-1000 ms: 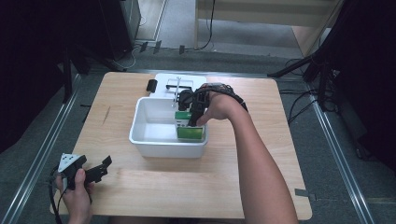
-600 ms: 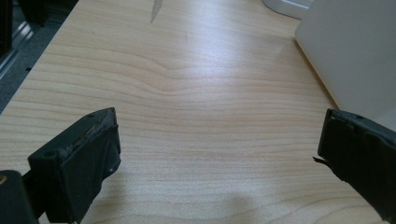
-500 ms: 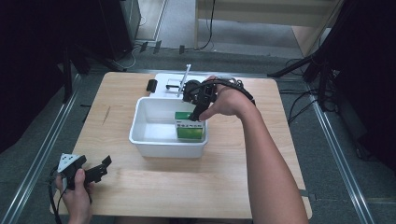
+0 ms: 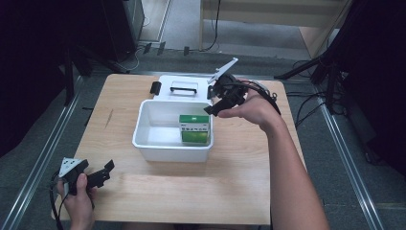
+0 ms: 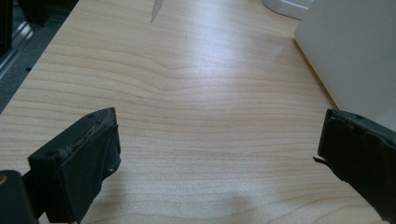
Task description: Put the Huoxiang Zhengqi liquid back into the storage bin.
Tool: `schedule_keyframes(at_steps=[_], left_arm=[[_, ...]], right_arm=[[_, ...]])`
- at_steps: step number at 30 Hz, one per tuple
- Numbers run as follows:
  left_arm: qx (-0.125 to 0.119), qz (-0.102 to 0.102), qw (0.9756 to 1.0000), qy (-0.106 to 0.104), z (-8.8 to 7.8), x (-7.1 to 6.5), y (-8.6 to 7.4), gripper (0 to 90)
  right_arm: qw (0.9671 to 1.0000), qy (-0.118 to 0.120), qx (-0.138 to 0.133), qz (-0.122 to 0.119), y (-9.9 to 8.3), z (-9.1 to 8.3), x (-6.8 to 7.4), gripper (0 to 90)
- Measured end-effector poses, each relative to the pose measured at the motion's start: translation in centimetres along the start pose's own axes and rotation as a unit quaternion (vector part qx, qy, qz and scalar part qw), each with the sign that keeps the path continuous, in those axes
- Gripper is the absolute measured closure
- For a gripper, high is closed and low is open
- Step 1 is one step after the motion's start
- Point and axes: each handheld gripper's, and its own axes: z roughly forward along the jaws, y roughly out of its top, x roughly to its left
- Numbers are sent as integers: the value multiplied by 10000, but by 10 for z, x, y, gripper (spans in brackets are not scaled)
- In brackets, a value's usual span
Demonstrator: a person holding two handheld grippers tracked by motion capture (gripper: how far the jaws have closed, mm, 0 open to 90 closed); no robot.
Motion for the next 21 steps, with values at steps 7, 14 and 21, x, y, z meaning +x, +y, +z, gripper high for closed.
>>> schedule_keyframes(at_steps=[7,14,21], left_arm=[[-7,8,10000,11,0,0,0,0],[-5,40,10000,14,0,-1,0,0],[-9,40,10000,29,0,-1,0,0]], right_arm=[[9936,-405,-679,809,-35,-9,-13,236],[9758,-879,-1289,1533,-73,-17,-17,107],[9629,-1048,-1713,1801,-109,-19,-13,0]])
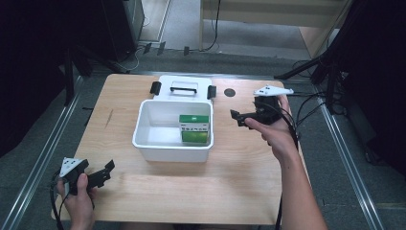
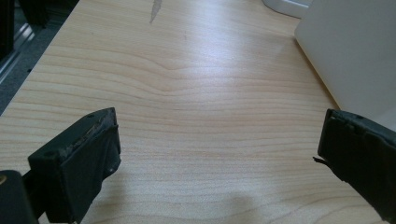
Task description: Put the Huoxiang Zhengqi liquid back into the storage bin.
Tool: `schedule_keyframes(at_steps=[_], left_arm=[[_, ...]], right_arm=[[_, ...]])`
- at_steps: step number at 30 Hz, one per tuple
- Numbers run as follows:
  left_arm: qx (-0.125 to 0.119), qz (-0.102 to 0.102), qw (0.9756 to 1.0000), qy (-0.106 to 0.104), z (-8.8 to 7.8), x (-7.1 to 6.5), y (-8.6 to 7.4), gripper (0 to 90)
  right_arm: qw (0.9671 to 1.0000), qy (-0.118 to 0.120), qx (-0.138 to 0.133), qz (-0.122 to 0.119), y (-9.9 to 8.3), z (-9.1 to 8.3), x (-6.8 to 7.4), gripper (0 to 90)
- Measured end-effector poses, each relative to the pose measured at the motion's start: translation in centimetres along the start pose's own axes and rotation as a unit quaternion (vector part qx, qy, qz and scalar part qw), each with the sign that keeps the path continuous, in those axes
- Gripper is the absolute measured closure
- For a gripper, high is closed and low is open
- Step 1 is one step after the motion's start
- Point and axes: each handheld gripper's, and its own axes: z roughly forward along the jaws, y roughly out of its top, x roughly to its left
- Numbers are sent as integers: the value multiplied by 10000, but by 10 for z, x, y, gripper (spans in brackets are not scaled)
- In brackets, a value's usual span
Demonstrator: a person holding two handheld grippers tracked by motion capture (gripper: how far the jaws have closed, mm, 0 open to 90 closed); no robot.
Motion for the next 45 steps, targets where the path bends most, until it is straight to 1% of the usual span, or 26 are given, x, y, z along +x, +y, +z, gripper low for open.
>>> schedule_keyframes(at_steps=[3,4,5,7,8,9,10,11,12,13,14,15,16,18,20,22,23,26,27,29,30,31,35,36,38,45], left_arm=[[-12,18,10000,0,0,0,0,0],[-15,7,10000,0,0,0,0,0],[-14,7,10000,0,0,0,0,0],[2,7,10000,0,0,0,0,0],[2,9,10000,3,0,0,0,0],[4,12,10000,4,0,0,0,0],[3,25,10000,2,0,0,0,0],[1,23,10000,5,0,0,0,0],[-6,16,10000,0,0,0,0,0],[-16,8,10000,0,0,0,0,0],[-14,10,10000,0,0,0,0,0],[-12,9,10000,-1,0,0,0,0],[-3,11,10000,8,0,0,0,0],[5,24,10000,8,0,0,0,0],[6,25,10000,8,0,0,0,0],[2,17,10000,12,0,0,0,0],[6,26,10000,10,0,0,0,0],[19,35,10000,14,-1,0,0,0],[19,35,10000,14,-1,0,0,0],[-21,34,10000,20,-1,-1,0,0],[-21,34,10000,20,-1,-1,0,0],[-22,24,10000,20,-1,-1,0,0],[-14,40,10000,18,-1,-1,0,0],[-14,40,10000,18,-1,-1,0,0],[-8,54,10000,17,0,-1,0,0],[-41,34,10000,18,-1,-1,-1,0]], right_arm=[[9996,-127,-204,137,-16,-7,-6,0],[9990,-287,-297,191,-26,-12,-9,0],[9984,-394,-344,224,-32,-14,-10,0],[9979,-455,-370,266,-36,-15,-11,0],[9966,-602,-447,341,-48,-20,-15,0],[9966,-602,-447,341,-48,-20,-15,0],[9959,-657,-481,384,-54,-22,-16,0],[9947,-720,-541,497,-65,-26,-20,0],[9947,-720,-541,497,-65,-26,-20,0],[9935,-792,-562,601,-77,-30,-25,0],[9935,-792,-562,601,-77,-30,-25,0],[9928,-823,-556,665,-83,-32,-26,0],[9917,-900,-571,720,-94,-37,-30,0],[9906,-953,-575,791,-106,-41,-34,0],[9902,-971,-577,816,-110,-43,-35,0],[9892,-1001,-570,905,-123,-47,-37,0],[9884,-1020,-580,965,-135,-52,-40,0],[9869,-1092,-539,1058,-152,-57,-43,0],[9869,-1092,-539,1058,-152,-57,-43,0],[9848,-1175,-502,1173,-169,-61,-47,0],[9848,-1175,-502,1173,-169,-61,-47,0],[9835,-1235,-487,1228,-179,-65,-49,0],[9815,-1363,-430,1275,-194,-73,-52,0],[9815,-1363,-430,1275,-194,-73,-52,0],[9811,-1435,-379,1245,-203,-80,-52,1],[9794,-1510,-386,1285,-220,-94,-52,1]])
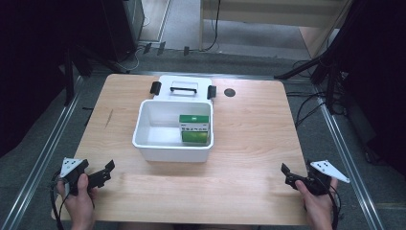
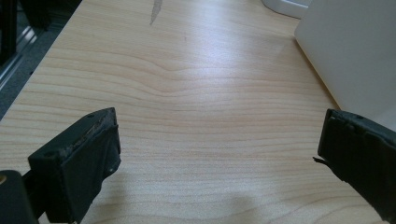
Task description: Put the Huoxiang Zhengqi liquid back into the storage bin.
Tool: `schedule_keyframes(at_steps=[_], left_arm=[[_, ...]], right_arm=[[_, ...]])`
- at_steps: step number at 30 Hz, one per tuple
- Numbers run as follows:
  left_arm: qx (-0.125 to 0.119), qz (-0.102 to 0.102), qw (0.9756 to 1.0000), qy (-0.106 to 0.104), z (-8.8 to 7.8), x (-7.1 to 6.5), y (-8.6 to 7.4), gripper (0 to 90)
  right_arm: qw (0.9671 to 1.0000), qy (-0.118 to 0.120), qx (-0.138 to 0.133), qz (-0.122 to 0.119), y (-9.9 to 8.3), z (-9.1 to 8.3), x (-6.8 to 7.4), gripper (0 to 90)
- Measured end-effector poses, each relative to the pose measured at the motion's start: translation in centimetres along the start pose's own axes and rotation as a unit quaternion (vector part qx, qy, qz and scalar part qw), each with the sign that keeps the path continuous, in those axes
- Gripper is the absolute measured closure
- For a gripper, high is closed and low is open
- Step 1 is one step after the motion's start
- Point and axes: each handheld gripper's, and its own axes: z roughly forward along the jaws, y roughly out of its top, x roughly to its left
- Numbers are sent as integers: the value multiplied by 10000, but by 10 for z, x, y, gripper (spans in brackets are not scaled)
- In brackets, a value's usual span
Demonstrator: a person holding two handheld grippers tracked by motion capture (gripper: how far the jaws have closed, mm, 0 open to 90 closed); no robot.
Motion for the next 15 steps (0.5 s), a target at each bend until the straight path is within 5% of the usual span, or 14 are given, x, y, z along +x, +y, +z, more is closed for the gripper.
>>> schedule_keyframes(at_steps=[15], left_arm=[[32,14,10000,-8,0,0,0,0]], right_arm=[[9998,-47,7,189,-24,-17,-10,12]])
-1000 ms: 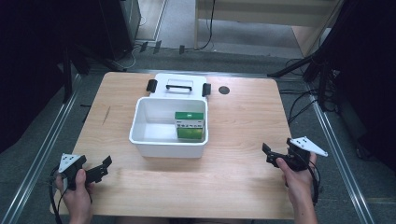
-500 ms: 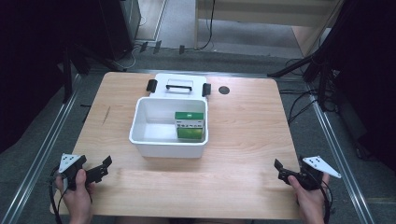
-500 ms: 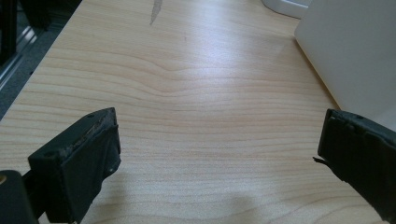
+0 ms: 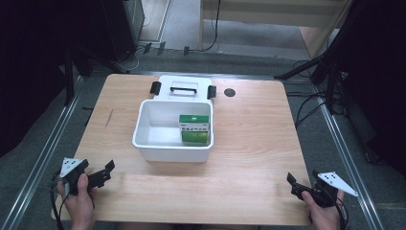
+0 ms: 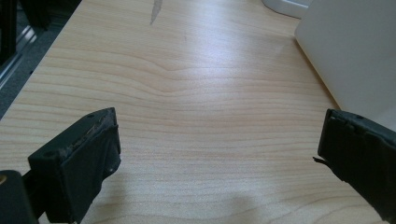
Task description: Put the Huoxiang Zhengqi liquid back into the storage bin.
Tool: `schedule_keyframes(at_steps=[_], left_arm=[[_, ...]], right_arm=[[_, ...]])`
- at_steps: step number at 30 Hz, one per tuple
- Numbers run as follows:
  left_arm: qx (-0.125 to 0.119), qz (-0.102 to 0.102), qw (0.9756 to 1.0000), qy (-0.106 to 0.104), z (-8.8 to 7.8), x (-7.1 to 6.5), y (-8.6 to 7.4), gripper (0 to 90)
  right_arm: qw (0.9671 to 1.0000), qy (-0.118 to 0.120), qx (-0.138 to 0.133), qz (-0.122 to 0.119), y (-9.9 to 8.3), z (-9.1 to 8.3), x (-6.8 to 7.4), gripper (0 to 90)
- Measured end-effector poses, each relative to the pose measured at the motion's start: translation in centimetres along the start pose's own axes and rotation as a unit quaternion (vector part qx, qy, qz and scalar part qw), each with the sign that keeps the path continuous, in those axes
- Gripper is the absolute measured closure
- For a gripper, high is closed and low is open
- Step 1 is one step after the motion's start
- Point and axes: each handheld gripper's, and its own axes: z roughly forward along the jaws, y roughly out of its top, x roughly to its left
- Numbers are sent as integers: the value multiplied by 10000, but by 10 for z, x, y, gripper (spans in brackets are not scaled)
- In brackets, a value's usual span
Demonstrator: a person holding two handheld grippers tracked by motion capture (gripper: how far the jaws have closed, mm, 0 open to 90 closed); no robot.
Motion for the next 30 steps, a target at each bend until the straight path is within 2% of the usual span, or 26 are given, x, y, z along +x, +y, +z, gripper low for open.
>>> schedule_keyframes(at_steps=[2,3,11,30], left_arm=[[9,-13,10000,-18,0,0,0,0],[-10,-41,10000,-19,1,0,0,0],[-8,-39,10000,-33,1,1,0,0],[43,2,10000,-30,2,0,1,0]], right_arm=[[10000,-17,-71,8,-1,-1,1,13],[9999,-26,-112,92,-2,-1,0,13],[9998,-84,-162,81,-3,-2,1,38],[9999,-141,-10,4,-3,0,4,64]])
